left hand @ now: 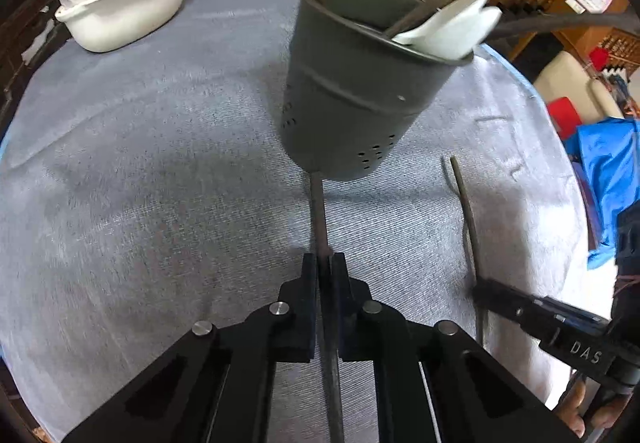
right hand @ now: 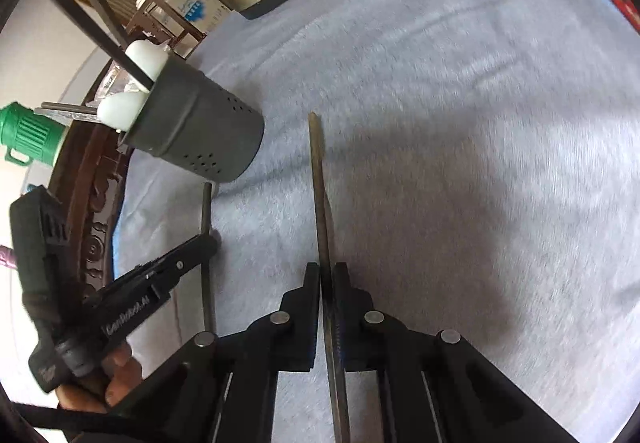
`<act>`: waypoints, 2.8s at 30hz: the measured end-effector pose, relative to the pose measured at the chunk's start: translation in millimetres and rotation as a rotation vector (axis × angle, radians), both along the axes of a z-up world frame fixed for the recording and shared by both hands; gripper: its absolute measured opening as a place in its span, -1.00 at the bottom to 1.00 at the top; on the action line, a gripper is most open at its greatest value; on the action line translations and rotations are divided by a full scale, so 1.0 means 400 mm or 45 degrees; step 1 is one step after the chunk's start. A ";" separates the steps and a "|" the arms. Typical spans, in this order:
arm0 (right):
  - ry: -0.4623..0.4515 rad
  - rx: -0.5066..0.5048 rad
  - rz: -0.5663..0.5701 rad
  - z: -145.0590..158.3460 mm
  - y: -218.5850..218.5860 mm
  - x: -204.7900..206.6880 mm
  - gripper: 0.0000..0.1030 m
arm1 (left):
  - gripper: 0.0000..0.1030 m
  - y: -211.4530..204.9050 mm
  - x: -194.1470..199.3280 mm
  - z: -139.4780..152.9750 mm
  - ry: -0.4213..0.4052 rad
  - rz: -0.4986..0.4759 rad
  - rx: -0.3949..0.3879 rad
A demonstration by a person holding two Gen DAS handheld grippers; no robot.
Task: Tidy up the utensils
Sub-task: 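Close the right tool on one dark chopstick while the left tool closes on the other, then lift both held chopsticks up off the cloth, tilting them upright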
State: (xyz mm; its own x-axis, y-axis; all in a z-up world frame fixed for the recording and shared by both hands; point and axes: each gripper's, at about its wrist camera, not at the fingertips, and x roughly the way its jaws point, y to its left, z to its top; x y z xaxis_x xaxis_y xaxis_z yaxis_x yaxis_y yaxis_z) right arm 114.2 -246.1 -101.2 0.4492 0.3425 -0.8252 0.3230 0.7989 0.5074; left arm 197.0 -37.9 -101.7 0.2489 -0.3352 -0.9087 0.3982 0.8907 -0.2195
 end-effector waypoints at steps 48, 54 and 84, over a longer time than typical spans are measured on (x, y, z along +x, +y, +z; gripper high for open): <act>0.091 -0.403 0.138 0.032 0.185 0.237 -0.82 | -0.76 -0.077 0.115 0.047 0.014 -0.021 0.050; 0.060 -0.429 0.127 0.038 0.212 0.225 -0.83 | -0.87 -0.060 0.106 0.043 -0.007 -0.008 0.020; -0.257 -0.323 -0.102 0.214 0.115 -0.075 -0.89 | -0.87 -0.031 -0.205 0.279 -0.499 0.089 0.044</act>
